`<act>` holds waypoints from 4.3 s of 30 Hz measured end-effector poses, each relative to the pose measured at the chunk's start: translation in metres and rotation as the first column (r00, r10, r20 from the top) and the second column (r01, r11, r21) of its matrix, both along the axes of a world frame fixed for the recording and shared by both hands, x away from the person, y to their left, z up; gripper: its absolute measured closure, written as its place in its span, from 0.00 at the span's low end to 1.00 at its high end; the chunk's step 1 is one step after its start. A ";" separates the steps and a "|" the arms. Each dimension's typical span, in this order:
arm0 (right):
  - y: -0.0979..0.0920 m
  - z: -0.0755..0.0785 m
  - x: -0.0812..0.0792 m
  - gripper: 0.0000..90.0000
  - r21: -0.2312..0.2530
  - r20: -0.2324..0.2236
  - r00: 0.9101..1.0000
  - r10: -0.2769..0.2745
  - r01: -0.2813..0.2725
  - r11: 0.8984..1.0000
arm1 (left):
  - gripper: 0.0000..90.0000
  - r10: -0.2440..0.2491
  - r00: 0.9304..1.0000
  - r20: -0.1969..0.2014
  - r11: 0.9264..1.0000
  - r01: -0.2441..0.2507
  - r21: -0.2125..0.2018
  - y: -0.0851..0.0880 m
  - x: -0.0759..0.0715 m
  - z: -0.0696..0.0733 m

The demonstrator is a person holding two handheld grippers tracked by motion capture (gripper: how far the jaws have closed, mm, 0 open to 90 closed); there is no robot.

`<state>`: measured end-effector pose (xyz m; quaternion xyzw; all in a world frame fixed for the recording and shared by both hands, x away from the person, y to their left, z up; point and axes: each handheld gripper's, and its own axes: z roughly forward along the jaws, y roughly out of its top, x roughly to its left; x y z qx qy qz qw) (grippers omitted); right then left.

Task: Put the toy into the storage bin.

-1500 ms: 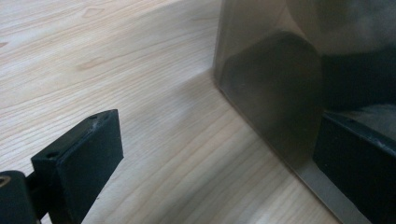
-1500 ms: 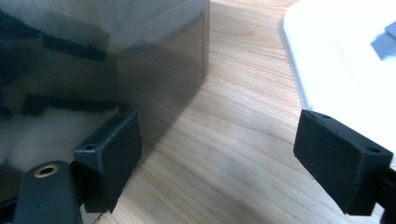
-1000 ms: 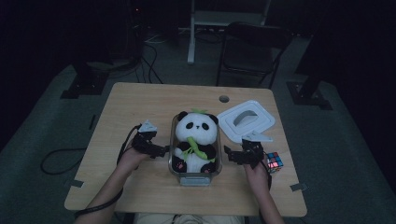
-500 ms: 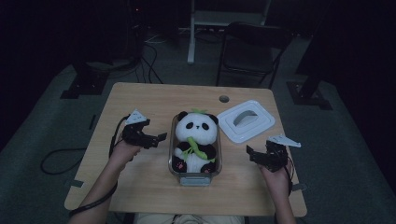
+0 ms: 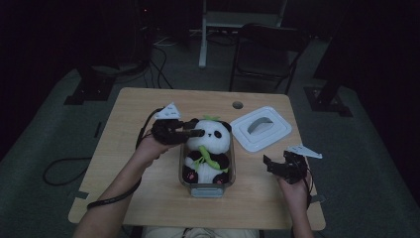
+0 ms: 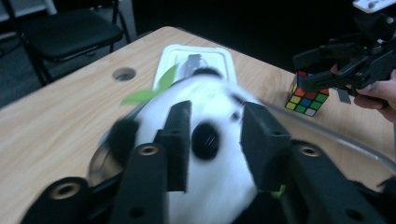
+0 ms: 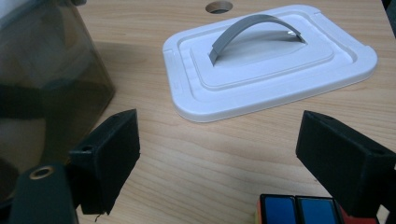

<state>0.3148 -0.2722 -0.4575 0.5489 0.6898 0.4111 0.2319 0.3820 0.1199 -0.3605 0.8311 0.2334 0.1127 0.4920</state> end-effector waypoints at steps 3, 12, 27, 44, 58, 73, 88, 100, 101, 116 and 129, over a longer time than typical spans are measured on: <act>0.000 -0.002 0.000 0.15 0.001 -0.008 1.000 0.001 -0.001 1.000 | 0.79 -0.014 1.000 -0.005 1.000 0.014 0.024 -0.018 0.006 0.002; -0.002 -0.004 0.000 0.15 0.010 -0.010 1.000 0.004 -0.003 1.000 | 0.88 0.010 0.999 -0.046 0.992 -0.004 0.125 -0.038 0.019 -0.008; 0.001 -0.004 -0.001 0.15 0.012 -0.010 1.000 0.015 -0.015 1.000 | 0.93 0.044 0.992 -0.114 0.958 -0.010 0.288 -0.050 0.041 -0.044; -0.027 0.000 -0.008 0.14 -0.011 -0.018 0.998 -0.064 0.064 0.998 | 0.56 0.036 0.987 -0.159 0.990 -0.013 0.142 -0.020 0.035 -0.028; -0.049 -0.013 -0.023 0.13 -0.039 -0.066 0.989 -0.135 0.132 0.990 | 0.19 0.039 0.988 -0.146 0.998 -0.030 0.063 0.004 0.026 -0.017; -0.041 -0.038 -0.022 0.13 -0.077 -0.154 0.980 -0.124 0.113 0.991 | 0.00 0.139 0.981 -0.133 0.989 -0.131 0.067 0.042 0.018 -0.023; -0.039 -0.041 -0.022 0.37 -0.150 -0.168 0.980 -0.105 0.080 0.985 | 0.00 0.224 0.960 -0.167 0.974 -0.214 0.073 0.078 0.021 -0.052; -0.037 -0.028 -0.017 0.38 -0.144 -0.178 0.983 -0.050 0.024 0.989 | 0.00 0.230 0.955 -0.189 0.973 -0.219 0.077 0.090 0.016 -0.078; -0.036 -0.025 -0.017 0.38 -0.148 -0.174 0.984 -0.043 0.017 0.989 | 0.00 0.232 0.954 -0.191 0.972 -0.220 0.082 0.091 0.016 -0.080; -0.011 0.022 -0.010 0.38 -0.144 -0.118 0.985 0.129 -0.145 0.979 | 0.00 0.253 0.946 -0.202 0.964 -0.228 0.140 0.091 0.011 -0.101; 0.029 0.077 -0.010 0.38 -0.177 -0.037 0.945 0.324 -0.326 0.929 | 0.01 0.249 0.949 -0.192 0.958 -0.213 0.190 0.090 0.005 -0.114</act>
